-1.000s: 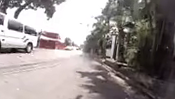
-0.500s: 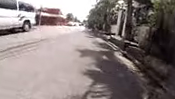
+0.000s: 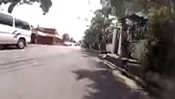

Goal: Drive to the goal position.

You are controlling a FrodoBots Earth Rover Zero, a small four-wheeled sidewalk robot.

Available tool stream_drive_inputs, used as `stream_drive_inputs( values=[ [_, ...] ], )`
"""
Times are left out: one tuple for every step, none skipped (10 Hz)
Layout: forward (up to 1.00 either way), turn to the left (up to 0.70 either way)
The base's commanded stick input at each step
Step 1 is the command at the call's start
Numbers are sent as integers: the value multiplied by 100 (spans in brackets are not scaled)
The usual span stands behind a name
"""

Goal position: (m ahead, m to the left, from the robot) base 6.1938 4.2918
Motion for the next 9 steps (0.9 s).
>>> stream_drive_inputs(
  values=[
    [70, 1],
    [70, 1],
    [70, 1],
    [70, 1],
    [70, 1],
    [70, 1],
    [70, 1],
    [70, 1],
    [70, 1]
  ],
)
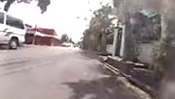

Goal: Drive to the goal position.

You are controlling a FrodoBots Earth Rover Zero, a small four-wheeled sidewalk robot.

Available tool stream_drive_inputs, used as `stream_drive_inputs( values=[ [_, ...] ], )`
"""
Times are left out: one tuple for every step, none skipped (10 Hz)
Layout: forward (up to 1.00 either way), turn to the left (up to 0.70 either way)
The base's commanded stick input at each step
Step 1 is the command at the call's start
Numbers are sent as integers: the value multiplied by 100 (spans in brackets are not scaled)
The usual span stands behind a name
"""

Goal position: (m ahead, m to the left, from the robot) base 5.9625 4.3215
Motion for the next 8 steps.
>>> stream_drive_inputs(
  values=[
    [70, 1],
    [70, 1],
    [70, 1],
    [70, 1],
    [70, 1],
    [70, 1],
    [70, 1],
    [70, 1]
  ],
)
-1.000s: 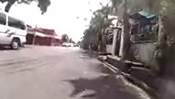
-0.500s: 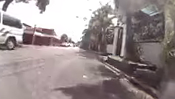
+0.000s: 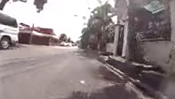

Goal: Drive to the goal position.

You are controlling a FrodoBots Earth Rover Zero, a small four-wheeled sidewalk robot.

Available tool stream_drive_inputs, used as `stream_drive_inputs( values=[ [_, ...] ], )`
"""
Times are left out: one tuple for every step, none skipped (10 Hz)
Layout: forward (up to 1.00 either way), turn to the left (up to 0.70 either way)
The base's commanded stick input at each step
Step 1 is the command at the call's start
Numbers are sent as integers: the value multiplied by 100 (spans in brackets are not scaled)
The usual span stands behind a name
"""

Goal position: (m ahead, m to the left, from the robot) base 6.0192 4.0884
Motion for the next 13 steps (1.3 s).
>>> stream_drive_inputs(
  values=[
    [70, 1],
    [70, 1],
    [70, 1],
    [70, 1],
    [70, 1],
    [70, 1],
    [70, 1],
    [70, 1],
    [70, 1],
    [70, 1],
    [70, 1],
    [70, 1],
    [70, 1]
  ],
)
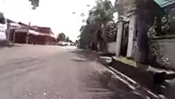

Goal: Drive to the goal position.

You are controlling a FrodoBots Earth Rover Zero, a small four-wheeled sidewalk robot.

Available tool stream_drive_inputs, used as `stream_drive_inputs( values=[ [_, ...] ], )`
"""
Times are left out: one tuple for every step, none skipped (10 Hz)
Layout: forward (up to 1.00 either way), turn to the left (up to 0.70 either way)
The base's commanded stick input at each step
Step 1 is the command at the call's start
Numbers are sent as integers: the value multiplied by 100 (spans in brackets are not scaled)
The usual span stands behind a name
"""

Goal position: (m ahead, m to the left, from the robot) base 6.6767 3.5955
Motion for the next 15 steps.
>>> stream_drive_inputs(
  values=[
    [70, 1],
    [70, 1],
    [70, 1],
    [70, 1],
    [70, 1],
    [70, 1],
    [70, 1],
    [70, 2],
    [70, 23],
    [70, 3],
    [70, 2],
    [70, 1],
    [70, 1],
    [70, 1],
    [70, 1]
  ],
)
